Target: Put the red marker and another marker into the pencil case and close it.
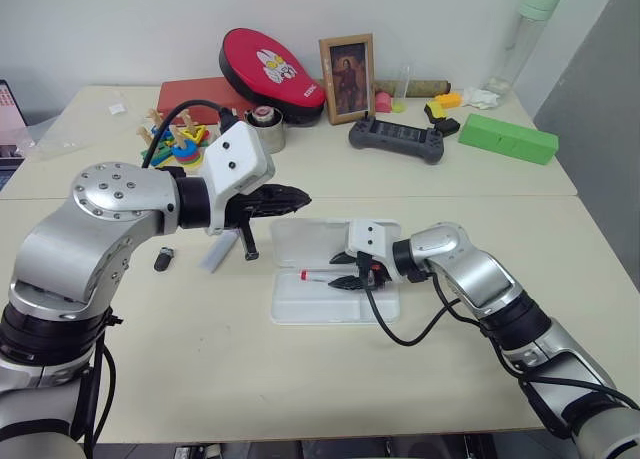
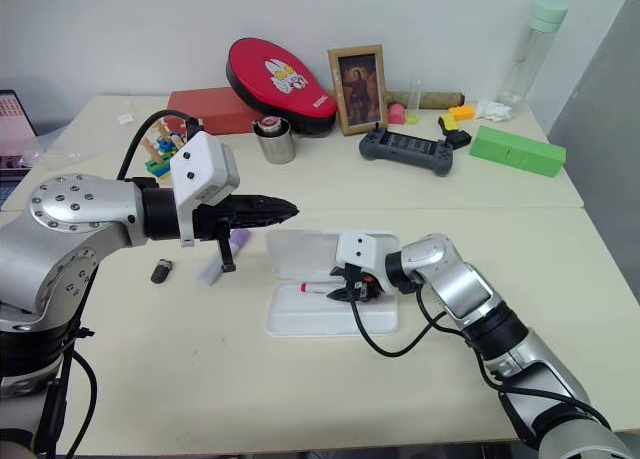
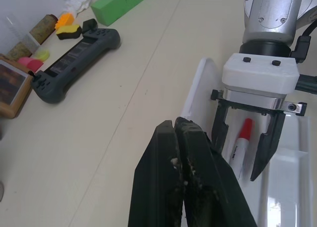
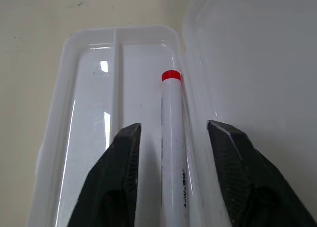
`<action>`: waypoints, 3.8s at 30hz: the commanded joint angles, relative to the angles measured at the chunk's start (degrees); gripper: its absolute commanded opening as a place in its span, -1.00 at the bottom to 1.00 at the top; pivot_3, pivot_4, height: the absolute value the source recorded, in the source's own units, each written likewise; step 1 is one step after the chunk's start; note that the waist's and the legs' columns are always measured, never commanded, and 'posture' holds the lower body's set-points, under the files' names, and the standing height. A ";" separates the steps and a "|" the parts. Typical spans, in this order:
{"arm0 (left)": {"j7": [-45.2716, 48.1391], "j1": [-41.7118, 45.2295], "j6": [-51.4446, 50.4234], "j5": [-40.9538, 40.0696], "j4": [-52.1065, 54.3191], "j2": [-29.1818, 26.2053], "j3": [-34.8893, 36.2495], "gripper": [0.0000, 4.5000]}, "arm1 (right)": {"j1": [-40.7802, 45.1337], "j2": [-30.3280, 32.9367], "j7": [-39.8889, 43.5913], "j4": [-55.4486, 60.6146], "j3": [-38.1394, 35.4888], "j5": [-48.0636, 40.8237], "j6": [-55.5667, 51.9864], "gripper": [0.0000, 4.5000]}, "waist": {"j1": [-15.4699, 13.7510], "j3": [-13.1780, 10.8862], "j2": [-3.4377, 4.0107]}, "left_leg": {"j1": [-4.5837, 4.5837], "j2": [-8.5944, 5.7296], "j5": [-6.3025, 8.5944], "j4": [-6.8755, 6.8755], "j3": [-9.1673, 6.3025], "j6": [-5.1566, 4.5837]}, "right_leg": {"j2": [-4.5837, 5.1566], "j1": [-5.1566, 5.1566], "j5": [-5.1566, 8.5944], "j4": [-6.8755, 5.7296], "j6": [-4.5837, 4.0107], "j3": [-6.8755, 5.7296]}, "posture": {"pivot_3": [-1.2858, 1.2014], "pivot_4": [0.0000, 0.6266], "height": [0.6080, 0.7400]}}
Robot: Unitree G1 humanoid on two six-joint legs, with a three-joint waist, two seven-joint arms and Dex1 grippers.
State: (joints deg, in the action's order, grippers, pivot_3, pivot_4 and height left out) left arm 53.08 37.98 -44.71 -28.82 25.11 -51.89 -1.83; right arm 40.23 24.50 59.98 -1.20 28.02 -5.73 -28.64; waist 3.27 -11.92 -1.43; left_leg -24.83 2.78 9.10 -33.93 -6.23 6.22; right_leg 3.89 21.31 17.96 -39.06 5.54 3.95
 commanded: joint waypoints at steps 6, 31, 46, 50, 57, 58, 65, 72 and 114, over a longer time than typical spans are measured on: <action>-0.98 0.40 0.23 -2.23 1.74 0.96 3.73 -0.96 | 2.92 1.49 1.55 11.61 -8.58 -7.86 -9.26 0.73 | -0.02 0.00 0.00 | 0.00 0.00 0.00 0.00 0.00 0.00 | 0.00 0.00 0.00 -0.01 0.00 0.00 | 0.03 -0.52 1.00; -16.10 -23.15 -9.62 0.77 5.47 -1.81 18.03 -0.77 | 11.75 7.29 -0.81 14.18 -17.48 -17.18 -13.55 0.75 | -0.06 -0.01 0.01 | 0.00 0.00 0.01 0.07 0.01 -0.01 | 0.01 0.04 0.00 0.00 -0.01 0.01 | 0.03 -0.52 1.00; -20.97 -28.54 -12.14 2.33 3.57 0.21 18.06 0.64 | 12.40 7.91 -0.24 12.26 -16.33 -15.17 -10.44 0.75 | -0.05 0.00 0.01 | 0.00 0.00 0.00 0.07 0.01 0.00 | 0.01 0.04 0.00 0.02 -0.01 0.01 | 0.03 -0.52 1.00; -20.19 -27.27 -8.52 3.66 0.77 1.21 15.09 0.77 | 12.30 8.08 -0.27 12.24 -16.52 -15.02 -10.25 0.75 | -0.07 0.00 0.01 | 0.00 0.00 0.00 0.07 0.01 0.00 | 0.01 0.04 -0.01 0.01 -0.01 0.01 | 0.03 -0.52 1.00; -23.51 -20.81 -6.45 5.38 -8.71 6.93 13.16 0.77 | 12.15 8.80 -0.56 12.04 -16.75 -14.67 -9.71 0.75 | -0.15 0.00 0.00 | 0.00 0.00 0.00 0.06 0.00 0.00 | 0.01 0.04 -0.01 0.01 -0.02 0.00 | 0.03 -0.52 1.00; -23.94 -20.12 -6.19 5.58 -9.89 7.80 13.00 0.77 | 12.13 8.84 -0.60 12.08 -16.82 -14.68 -9.74 0.75 | -0.15 0.00 0.01 | 0.00 0.00 0.00 0.06 0.01 0.00 | 0.01 0.03 -0.01 0.02 -0.01 0.01 | 0.03 -0.52 1.00; -24.22 -17.48 -5.03 7.67 -16.23 10.59 9.87 0.77 | 11.95 9.30 -1.08 12.37 -17.22 -14.59 -10.08 0.75 | -0.13 0.00 0.00 | 0.00 0.00 0.00 0.08 0.00 0.00 | 0.01 0.04 -0.01 0.01 -0.02 0.00 | 0.03 -0.52 1.00; -23.77 -14.98 -2.16 9.39 -24.65 13.51 7.69 0.77 | 11.83 9.85 -1.66 12.73 -17.52 -14.83 -10.49 0.75 | -0.13 0.00 0.00 | 0.00 0.00 0.00 0.07 0.00 0.00 | 0.01 0.04 -0.01 0.00 -0.02 -0.01 | 0.03 -0.52 1.00; -19.02 -11.57 -6.21 10.39 -15.03 4.86 11.53 -0.47 | 8.09 16.90 5.92 16.18 -17.63 -16.30 -5.81 0.75 | -0.08 0.00 0.01 | 0.00 0.00 0.00 0.09 0.00 0.00 | 0.01 0.04 -0.01 0.03 0.00 0.00 | 0.03 -0.52 1.00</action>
State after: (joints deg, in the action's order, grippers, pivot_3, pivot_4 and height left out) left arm 33.69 24.23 -50.89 -17.98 5.88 -44.95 7.15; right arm 48.22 40.59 65.18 13.27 12.34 -21.55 -36.16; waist 3.19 -11.92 -1.42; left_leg -24.84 2.78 9.10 -33.84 -6.24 6.23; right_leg 3.90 21.36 17.96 -39.04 5.53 3.94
